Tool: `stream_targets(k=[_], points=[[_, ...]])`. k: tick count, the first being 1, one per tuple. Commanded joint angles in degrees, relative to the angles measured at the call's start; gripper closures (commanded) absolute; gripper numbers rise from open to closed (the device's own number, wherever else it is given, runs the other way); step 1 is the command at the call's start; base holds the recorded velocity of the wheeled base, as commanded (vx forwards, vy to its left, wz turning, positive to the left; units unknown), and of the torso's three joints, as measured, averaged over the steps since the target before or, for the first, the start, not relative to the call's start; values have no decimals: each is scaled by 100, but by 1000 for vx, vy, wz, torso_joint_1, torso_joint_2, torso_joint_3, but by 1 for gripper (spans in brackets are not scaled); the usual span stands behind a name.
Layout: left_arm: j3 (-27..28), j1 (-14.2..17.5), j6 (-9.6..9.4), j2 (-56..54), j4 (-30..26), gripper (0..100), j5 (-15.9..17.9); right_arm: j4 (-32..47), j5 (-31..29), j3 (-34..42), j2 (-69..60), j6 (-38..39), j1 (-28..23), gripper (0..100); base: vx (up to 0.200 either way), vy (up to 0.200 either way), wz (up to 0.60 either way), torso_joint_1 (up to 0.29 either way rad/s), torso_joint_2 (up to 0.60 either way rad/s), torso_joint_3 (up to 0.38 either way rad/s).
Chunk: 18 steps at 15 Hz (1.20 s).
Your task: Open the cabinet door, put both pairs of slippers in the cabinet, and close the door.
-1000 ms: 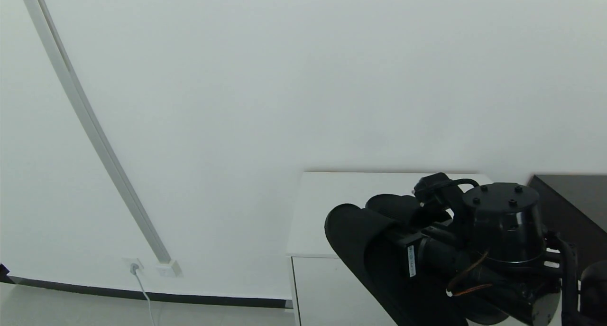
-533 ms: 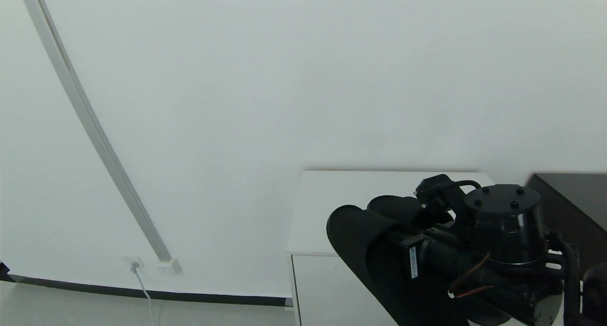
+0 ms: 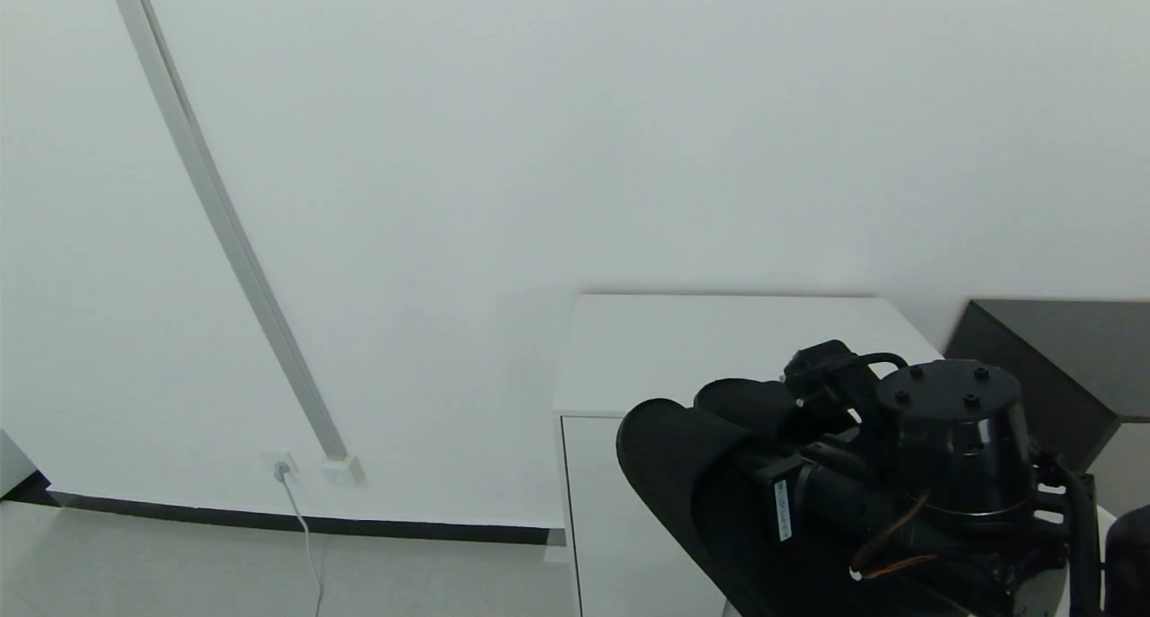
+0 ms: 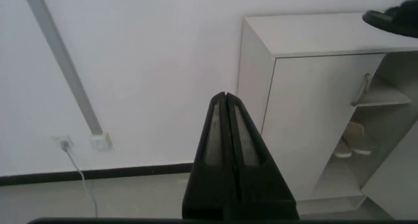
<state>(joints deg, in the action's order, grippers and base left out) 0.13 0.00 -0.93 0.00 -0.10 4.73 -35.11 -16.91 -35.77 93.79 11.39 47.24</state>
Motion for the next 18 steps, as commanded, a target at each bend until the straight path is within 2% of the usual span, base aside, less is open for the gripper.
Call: stream_targets(k=[1, 10, 18], points=[[-5, 0, -4, 9, 1, 100, 2, -5, 3, 17, 16, -5, 13, 100, 0, 0, 0, 0, 0, 0], [4, 0, 40, 9, 1, 100, 2, -365, -5, 193, 34, -22, 57, 100, 0, 0, 0, 0, 0, 0], [4, 0, 57, 9, 1, 100, 2, -479, -5, 290, 51, -49, 75, 100, 0, -200, 0, 2, 4, 3]])
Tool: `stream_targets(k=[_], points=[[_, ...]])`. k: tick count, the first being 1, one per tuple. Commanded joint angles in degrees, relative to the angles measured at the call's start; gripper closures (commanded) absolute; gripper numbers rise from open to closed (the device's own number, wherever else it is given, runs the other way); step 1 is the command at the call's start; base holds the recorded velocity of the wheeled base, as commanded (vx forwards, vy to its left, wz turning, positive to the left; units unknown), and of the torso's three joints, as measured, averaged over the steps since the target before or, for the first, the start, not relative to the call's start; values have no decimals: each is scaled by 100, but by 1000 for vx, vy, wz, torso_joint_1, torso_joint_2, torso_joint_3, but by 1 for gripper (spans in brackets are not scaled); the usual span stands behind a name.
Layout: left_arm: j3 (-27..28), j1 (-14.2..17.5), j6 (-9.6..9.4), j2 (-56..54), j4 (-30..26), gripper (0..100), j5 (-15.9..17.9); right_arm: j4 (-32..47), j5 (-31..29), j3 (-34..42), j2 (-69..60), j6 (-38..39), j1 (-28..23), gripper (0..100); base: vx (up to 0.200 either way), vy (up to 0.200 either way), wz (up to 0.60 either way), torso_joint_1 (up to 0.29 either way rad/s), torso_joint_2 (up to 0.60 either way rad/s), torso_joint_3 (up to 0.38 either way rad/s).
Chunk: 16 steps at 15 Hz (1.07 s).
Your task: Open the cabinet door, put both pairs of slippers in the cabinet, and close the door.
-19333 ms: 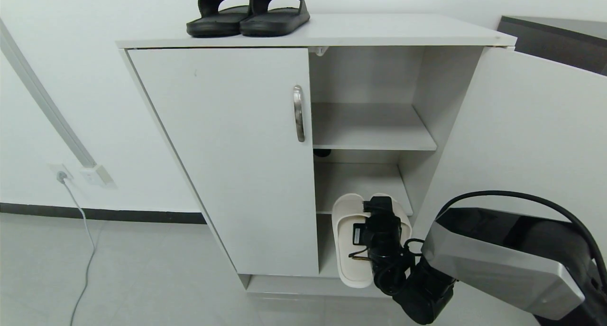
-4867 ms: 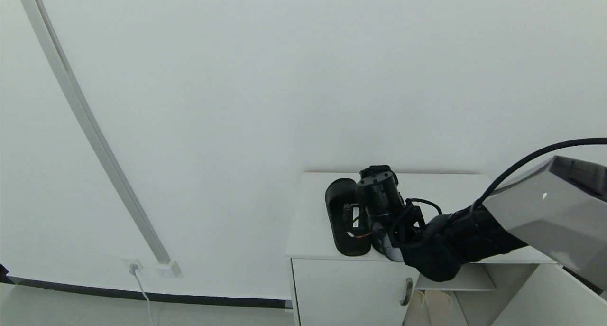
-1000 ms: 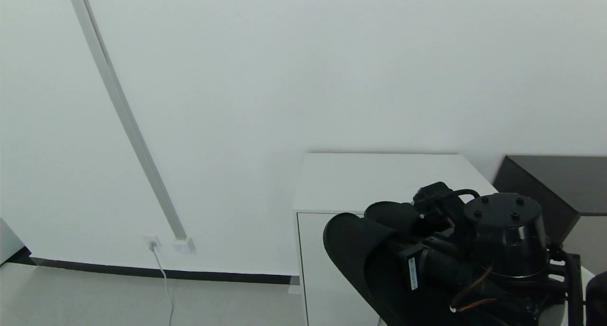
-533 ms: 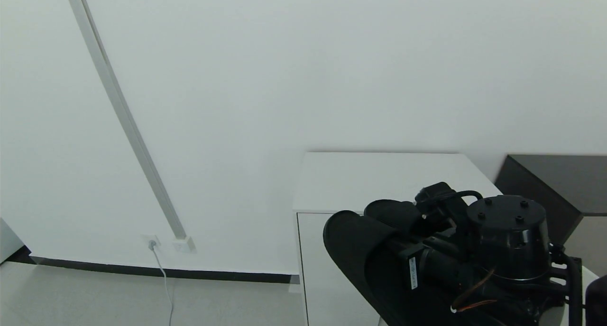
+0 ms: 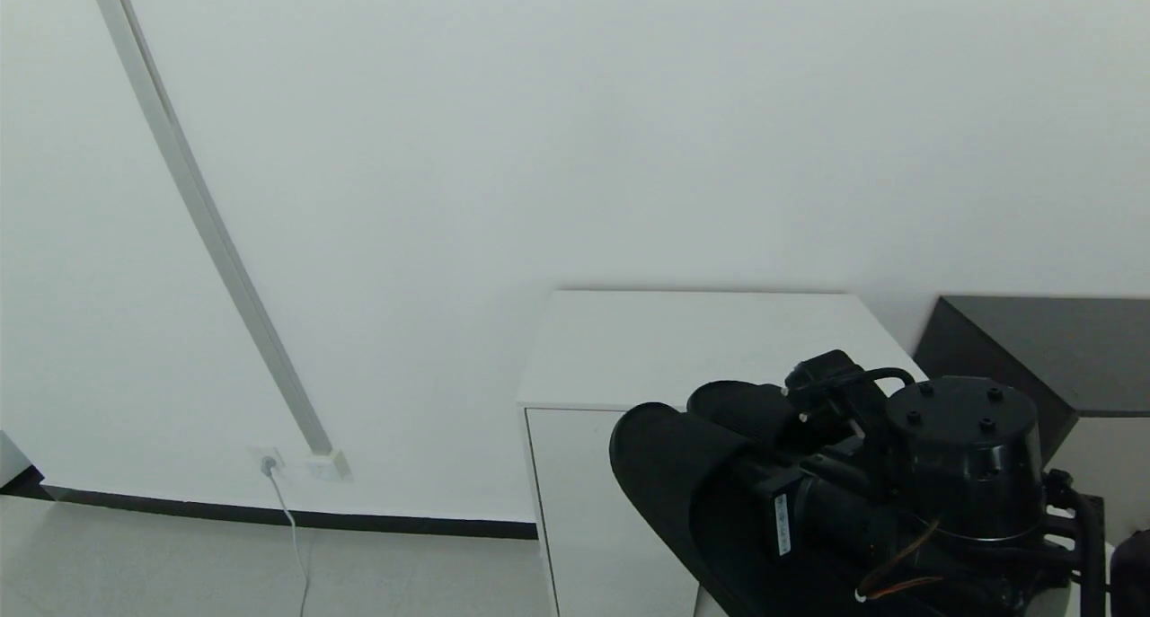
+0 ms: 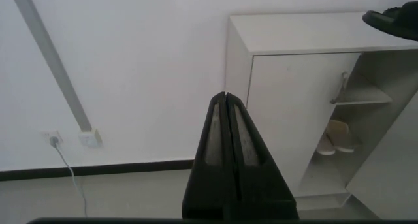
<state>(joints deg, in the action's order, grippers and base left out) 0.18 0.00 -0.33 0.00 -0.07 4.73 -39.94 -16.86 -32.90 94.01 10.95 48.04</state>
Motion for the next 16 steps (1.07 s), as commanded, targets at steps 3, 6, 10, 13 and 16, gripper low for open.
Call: stream_targets(k=[3, 6, 10, 13, 16], points=[[-1, 0, -2, 9, -1, 100, 2, -260, -19, 179, 161, -40, -5, 100, 0, -200, 0, 4, 4, 2], [-1, 0, -2, 9, -1, 100, 2, -454, -28, 284, 205, -128, -14, 100, 0, -200, 0, -1, 2, -1], [-1, 0, -2, 9, -1, 100, 2, -454, -10, 337, 214, -137, -14, 100, 0, -200, 0, 0, 1, 4], [-1, 0, -2, 9, -1, 100, -7, -462, -10, 355, 214, -137, -14, 100, 0, 0, 0, 0, 0, 0], [-9, 0, -2, 9, -1, 100, -7, -489, -10, 372, 223, -145, -14, 100, 0, 0, 0, 0, 0, 0]])
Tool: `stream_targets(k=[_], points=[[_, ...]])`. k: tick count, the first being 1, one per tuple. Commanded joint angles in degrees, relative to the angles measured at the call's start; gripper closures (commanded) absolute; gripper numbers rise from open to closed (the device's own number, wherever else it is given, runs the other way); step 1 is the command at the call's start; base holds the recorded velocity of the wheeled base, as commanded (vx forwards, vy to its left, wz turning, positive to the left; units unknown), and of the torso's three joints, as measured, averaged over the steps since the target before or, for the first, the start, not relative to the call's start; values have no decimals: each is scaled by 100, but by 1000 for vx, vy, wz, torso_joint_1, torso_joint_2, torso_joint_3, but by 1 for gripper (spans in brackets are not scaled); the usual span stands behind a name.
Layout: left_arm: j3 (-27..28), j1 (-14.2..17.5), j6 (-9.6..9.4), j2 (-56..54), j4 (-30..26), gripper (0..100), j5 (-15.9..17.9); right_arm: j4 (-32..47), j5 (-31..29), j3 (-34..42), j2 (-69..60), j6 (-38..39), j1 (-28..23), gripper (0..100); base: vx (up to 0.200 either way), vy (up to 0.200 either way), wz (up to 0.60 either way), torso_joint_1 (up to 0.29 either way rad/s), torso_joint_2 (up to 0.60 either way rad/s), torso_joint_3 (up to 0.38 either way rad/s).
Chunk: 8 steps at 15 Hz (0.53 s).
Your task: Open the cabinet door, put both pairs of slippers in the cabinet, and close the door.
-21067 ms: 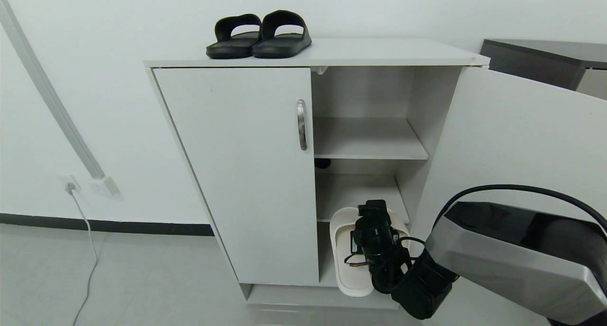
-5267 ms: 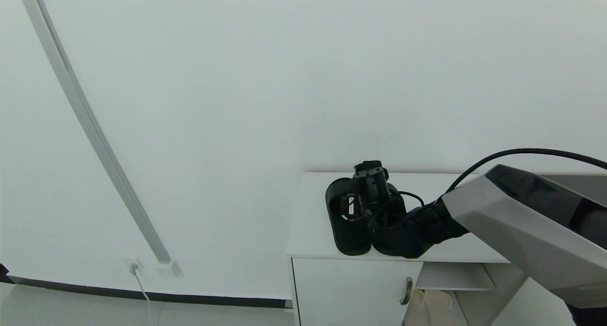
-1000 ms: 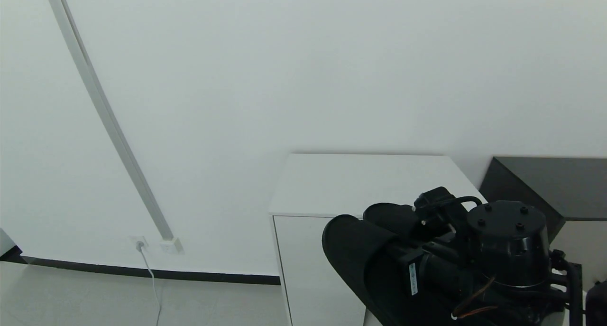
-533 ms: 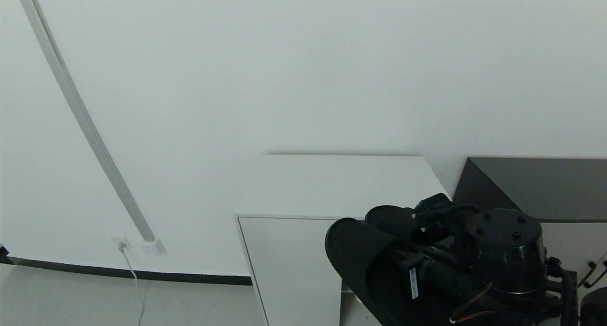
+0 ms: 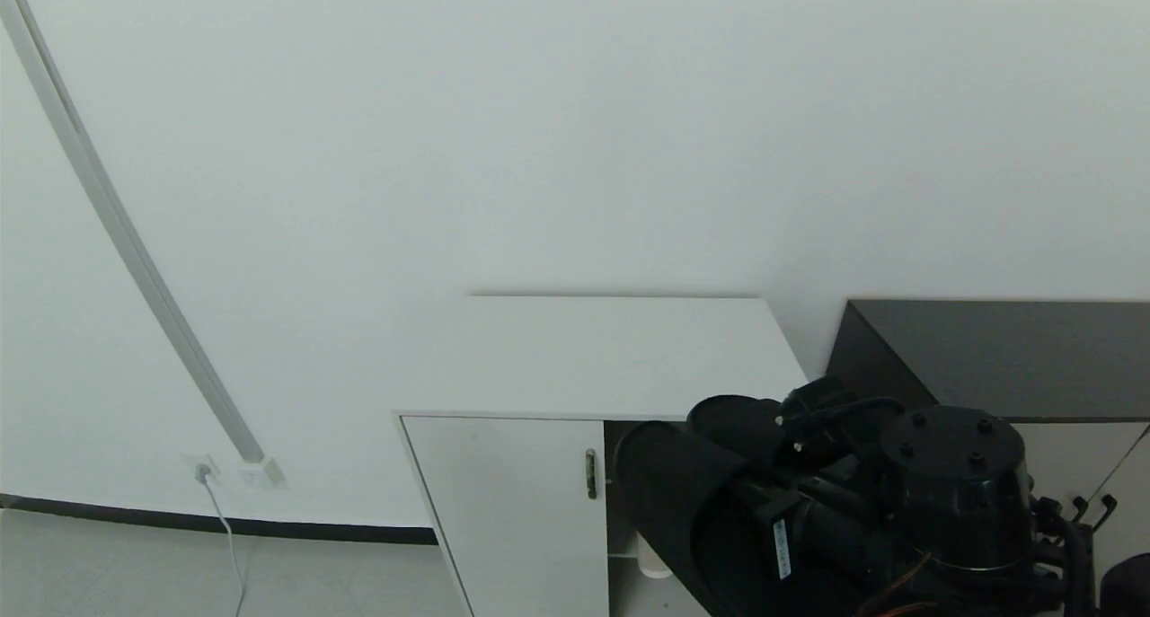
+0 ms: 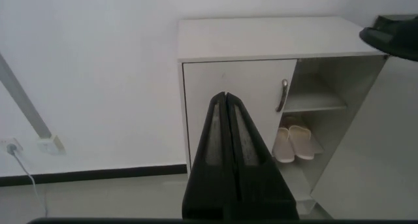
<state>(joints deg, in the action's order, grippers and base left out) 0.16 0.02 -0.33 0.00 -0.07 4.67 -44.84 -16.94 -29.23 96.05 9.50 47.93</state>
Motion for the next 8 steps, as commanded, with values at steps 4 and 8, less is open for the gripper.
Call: stream_targets(k=[4, 8], points=[[2, -2, -2, 9, -1, 100, -1, -51, -19, 67, 98, -159, -3, 100, 0, 0, -150, -1, 1, -1], [2, -2, -2, 9, -1, 100, -1, -245, -19, 84, 107, -167, -3, 100, 0, 0, -150, 1, 2, 1]])
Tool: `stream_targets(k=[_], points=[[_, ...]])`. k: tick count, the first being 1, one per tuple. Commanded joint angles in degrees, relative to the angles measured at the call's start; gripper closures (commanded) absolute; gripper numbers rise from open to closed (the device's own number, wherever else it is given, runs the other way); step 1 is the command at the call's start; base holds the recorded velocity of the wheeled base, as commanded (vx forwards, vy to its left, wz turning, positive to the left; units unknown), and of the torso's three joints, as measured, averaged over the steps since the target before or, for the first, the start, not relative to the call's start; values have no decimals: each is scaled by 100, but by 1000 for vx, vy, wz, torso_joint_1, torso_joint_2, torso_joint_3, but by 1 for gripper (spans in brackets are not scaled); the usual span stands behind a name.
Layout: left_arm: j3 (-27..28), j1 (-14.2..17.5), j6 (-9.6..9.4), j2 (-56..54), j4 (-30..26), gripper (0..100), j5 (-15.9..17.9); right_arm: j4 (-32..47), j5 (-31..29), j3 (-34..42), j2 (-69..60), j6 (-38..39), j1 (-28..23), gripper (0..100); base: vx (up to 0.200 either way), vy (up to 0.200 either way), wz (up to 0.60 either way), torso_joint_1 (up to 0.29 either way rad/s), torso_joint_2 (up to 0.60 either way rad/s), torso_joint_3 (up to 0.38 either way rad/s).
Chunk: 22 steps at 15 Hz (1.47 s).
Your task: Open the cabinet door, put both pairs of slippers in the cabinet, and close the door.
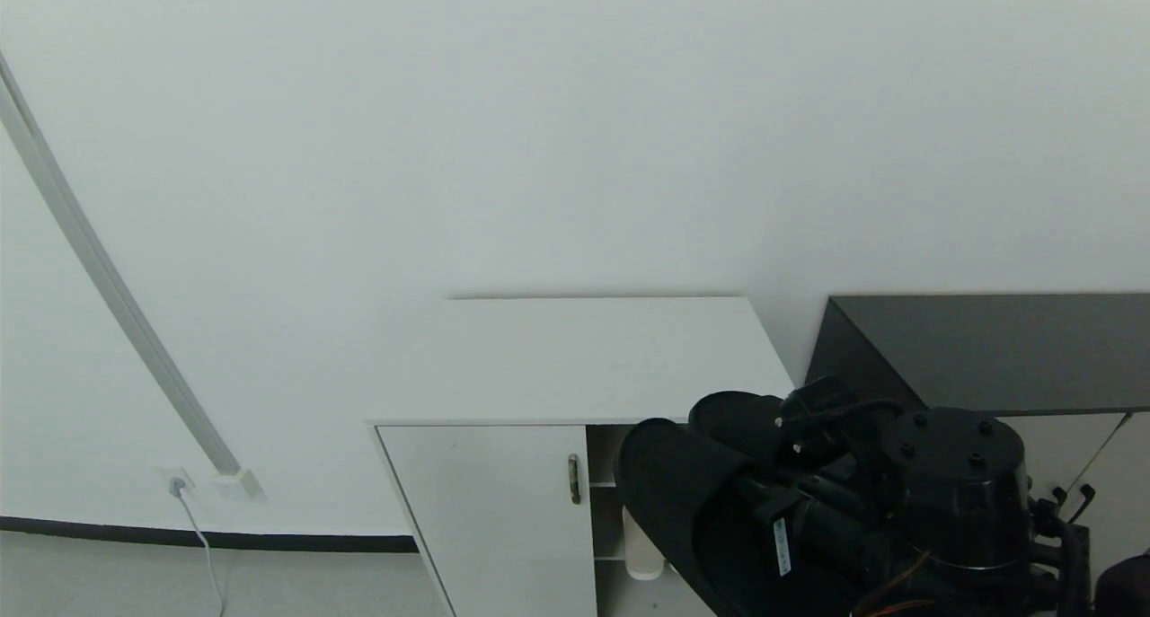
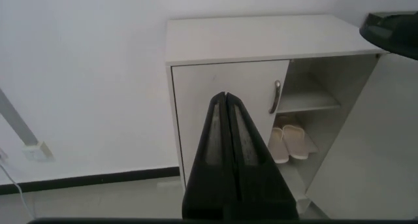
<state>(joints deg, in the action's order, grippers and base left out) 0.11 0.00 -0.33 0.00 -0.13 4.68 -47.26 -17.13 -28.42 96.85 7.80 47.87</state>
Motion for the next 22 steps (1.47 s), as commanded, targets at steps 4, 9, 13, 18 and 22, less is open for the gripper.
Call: stream_targets(k=[4, 9, 13, 18, 22], points=[[-2, 0, -2, 9, 5, 100, -2, -2, -1, 12, 26, 2, 3, 100, 0, 0, 0, 0, 0, 0], [7, 0, -2, 9, 5, 100, -2, -73, -10, 20, 132, 2, 3, 100, 0, 0, 0, -50, 103, 58], [7, 0, -2, 9, 5, 100, -2, -90, -10, 47, 185, -7, 12, 100, 0, 0, 0, -151, 349, 190], [7, 0, -2, 9, 5, 100, -2, -90, -10, 55, 185, 2, 20, 100, 0, 0, 0, -164, 374, 209], [-2, 0, 7, 9, 5, 100, -2, -90, -10, 73, 185, -7, 20, 100, 0, 0, 0, -211, 488, 276]])
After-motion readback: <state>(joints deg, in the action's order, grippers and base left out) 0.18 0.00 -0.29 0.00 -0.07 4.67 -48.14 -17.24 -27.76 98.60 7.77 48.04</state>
